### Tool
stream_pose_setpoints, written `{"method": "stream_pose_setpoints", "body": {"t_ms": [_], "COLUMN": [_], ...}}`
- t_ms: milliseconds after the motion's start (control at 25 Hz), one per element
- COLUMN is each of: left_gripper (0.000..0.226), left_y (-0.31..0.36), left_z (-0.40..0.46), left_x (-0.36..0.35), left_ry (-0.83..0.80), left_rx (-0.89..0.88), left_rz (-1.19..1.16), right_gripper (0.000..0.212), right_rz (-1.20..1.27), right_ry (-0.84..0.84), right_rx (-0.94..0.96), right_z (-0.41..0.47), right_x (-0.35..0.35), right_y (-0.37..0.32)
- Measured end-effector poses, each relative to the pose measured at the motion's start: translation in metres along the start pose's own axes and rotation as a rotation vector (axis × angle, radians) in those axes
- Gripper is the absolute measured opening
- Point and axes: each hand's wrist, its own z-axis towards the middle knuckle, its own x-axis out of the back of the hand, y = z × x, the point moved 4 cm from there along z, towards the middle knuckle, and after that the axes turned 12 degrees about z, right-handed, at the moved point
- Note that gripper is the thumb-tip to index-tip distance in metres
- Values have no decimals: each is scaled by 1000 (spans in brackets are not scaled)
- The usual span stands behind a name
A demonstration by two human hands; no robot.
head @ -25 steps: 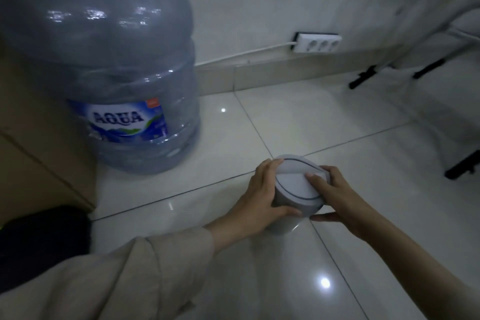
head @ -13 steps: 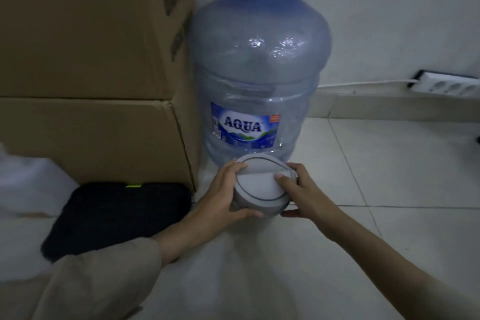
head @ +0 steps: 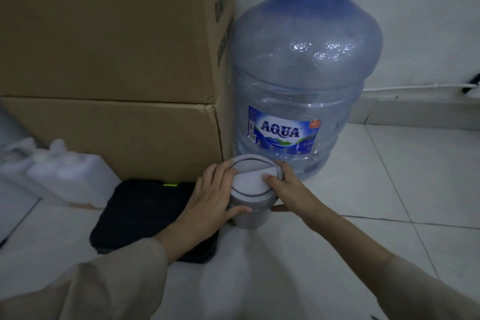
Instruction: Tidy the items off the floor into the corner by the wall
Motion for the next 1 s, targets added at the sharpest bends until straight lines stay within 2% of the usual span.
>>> {"method": "stream_pose_setpoints", "body": {"t_ms": [160,280,360,640,760,840,920,1000], "left_gripper": [86,80,82,93,83,68,53,45], "left_y": [6,5,3,7,20,26,30,36], "left_z": [8,8,9,18,29,44,69,91], "left_x": [-2,-4,-2,21,56,92,136,177], "left_ry": [-40,-31,-7,-98,-14,87,197,229], "left_rx": [3,-37,-62,-68,-119,-145,-190,-155], "left_rz": [12,160,175,100,-10,-114,-202,-234], "right_gripper": [39,44,46,61,49,34,32,31], "right_rz": [-25,-73,-91,-225,-227,-206,-271,-310], "right_ry": [47,40,44,62,121,99,99,148], "right_rx": [44,70,105,170,369,521,637,671], "right_z": [-1,-2,1,5,-7,-14,-23,-32], "right_x": [1,-1,-2,-2,-2,4,10,19], "right_y": [-5,-6,-6,-7,-34,-70,-122,-174]}}
